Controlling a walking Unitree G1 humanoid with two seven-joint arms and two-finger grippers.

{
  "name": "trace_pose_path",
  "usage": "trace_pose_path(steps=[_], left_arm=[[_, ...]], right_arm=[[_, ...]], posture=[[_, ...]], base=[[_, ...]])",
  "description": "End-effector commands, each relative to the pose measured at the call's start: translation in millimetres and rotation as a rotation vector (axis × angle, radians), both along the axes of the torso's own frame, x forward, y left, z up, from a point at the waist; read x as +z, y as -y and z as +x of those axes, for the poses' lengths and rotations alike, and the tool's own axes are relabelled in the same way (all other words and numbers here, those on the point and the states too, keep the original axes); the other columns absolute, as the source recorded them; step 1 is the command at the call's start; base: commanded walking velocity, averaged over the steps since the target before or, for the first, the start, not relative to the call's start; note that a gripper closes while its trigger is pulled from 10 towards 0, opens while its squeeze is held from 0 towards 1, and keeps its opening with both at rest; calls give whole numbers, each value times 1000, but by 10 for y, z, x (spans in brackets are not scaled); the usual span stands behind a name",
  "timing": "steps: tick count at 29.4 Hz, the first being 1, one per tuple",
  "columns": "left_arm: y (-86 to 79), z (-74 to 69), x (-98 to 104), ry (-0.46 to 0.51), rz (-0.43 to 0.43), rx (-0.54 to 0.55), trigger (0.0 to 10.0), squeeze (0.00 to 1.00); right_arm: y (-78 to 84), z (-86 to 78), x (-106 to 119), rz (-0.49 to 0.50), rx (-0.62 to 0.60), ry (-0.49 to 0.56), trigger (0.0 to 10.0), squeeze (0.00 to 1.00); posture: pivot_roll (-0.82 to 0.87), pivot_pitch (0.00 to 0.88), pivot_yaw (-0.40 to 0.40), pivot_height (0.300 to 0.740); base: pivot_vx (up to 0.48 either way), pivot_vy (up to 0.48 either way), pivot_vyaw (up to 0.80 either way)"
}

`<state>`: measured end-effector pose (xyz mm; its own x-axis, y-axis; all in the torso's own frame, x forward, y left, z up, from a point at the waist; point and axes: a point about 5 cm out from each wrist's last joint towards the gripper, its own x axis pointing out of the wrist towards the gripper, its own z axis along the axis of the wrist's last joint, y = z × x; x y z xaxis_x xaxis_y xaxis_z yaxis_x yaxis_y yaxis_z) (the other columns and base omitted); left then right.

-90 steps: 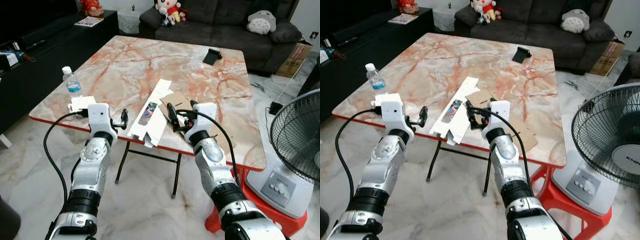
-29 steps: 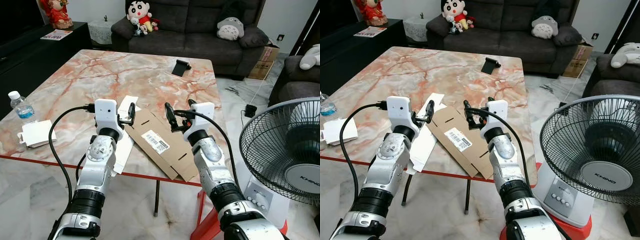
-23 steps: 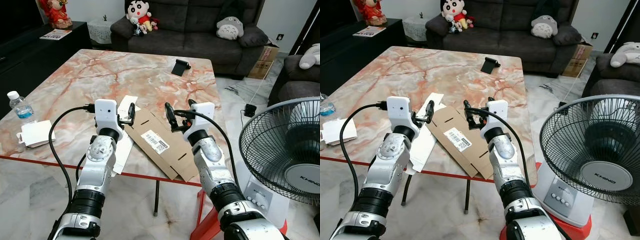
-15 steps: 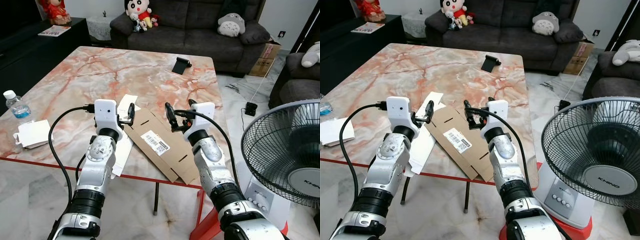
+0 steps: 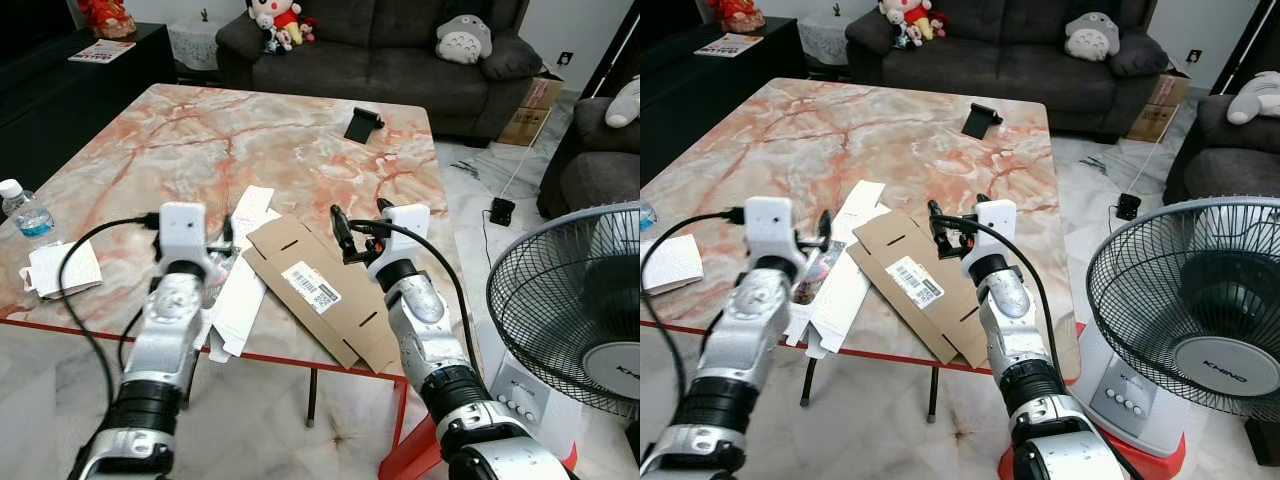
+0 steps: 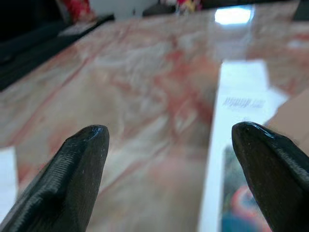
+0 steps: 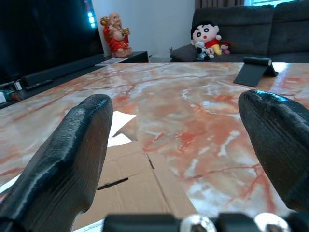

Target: Picking trash to rubbish bin

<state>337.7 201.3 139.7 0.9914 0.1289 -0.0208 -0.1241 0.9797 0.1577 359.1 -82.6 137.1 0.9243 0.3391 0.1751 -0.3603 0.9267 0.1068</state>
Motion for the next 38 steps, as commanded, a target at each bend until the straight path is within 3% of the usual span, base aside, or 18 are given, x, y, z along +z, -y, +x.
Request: trace_pose_path(steps=[1, 5, 7, 13, 16, 19, 38], left_arm=[[-41, -26, -46, -48, 11, 7, 10000, 0], [-131, -98, -166, -138, 3, 42, 10000, 0], [-121, -107, -195, -158, -41, 40, 10000, 0], [-27, -117, -249, -188, -194, -63, 10000, 0], [-32, -129, -251, -196, -212, -68, 10000, 0], [-20, -158, -193, -182, -285, -120, 10000, 0], [-36, -291, -156, -279, -381, -197, 10000, 0]], right_arm=[[0, 11, 32, -1, -1, 7, 10000, 0], [-2, 11, 25, -4, 2, 3, 10000, 0], [-2, 12, 22, -8, 4, 3, 10000, 0], [-4, 17, 30, -10, 6, 4, 10000, 0], [-2, 19, 33, -11, 6, 5, 10000, 0], [-1, 18, 33, -12, 7, 7, 10000, 0], [-30, 16, 46, -10, 18, 12, 10000, 0]], posture=[[68, 36, -47, 740], [69, 33, -50, 740], [68, 32, -52, 740], [65, 26, -52, 740], [64, 24, -52, 740], [64, 20, -51, 740], [68, 15, -52, 740]], base=[[0, 0, 0], [0, 0, 0], [0, 0, 0], [0, 0, 0], [0, 0, 0], [0, 0, 0], [0, 0, 0]])
